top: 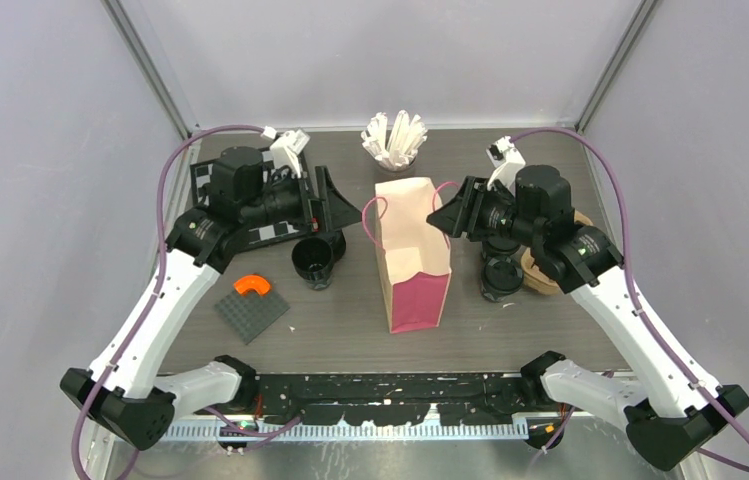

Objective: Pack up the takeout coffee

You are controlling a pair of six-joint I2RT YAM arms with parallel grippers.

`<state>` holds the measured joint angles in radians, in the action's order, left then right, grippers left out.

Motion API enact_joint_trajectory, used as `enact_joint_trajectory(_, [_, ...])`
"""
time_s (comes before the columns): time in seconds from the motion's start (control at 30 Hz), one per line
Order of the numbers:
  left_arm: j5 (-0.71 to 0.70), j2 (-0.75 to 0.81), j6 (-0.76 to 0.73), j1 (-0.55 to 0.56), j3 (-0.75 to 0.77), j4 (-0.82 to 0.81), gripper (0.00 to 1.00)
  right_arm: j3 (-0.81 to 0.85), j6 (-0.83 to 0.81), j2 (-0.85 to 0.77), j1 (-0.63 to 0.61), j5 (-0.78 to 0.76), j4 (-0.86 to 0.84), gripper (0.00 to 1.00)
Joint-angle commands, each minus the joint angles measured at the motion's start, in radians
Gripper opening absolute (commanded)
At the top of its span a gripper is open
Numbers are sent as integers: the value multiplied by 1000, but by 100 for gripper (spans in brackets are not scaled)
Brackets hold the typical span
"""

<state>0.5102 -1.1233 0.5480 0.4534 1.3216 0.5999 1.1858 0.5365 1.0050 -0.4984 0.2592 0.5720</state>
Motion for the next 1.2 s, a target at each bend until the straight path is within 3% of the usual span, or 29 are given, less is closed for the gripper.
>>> enact_joint_trajectory(0.0, [-21,33,2,36,21,-43,88,53,52,-30,-4,-18,-22,53])
enact_joint_trajectory(0.2, [-17,30,46,61,26,-65,87,97,116,-46,-4,-77,3,57])
enact_joint_trajectory(0.4, [-70,28,42,107,52,-31,86,172,81,-32,-30,-169,91,63])
enact_joint_trajectory(0.57, [-146,37,30,145,73,0,86,259,10,13,-128,-293,148,74])
enact_joint_trajectory(0.97, [-232,20,1,176,104,64,86,403,-76,213,-390,-725,265,75])
enact_joint_trajectory(1.1, [-253,4,-12,176,96,77,74,428,-85,252,-425,-841,290,65])
enact_joint_trajectory(1.17, [-283,10,-20,177,92,79,61,427,-88,255,-428,-875,300,57])
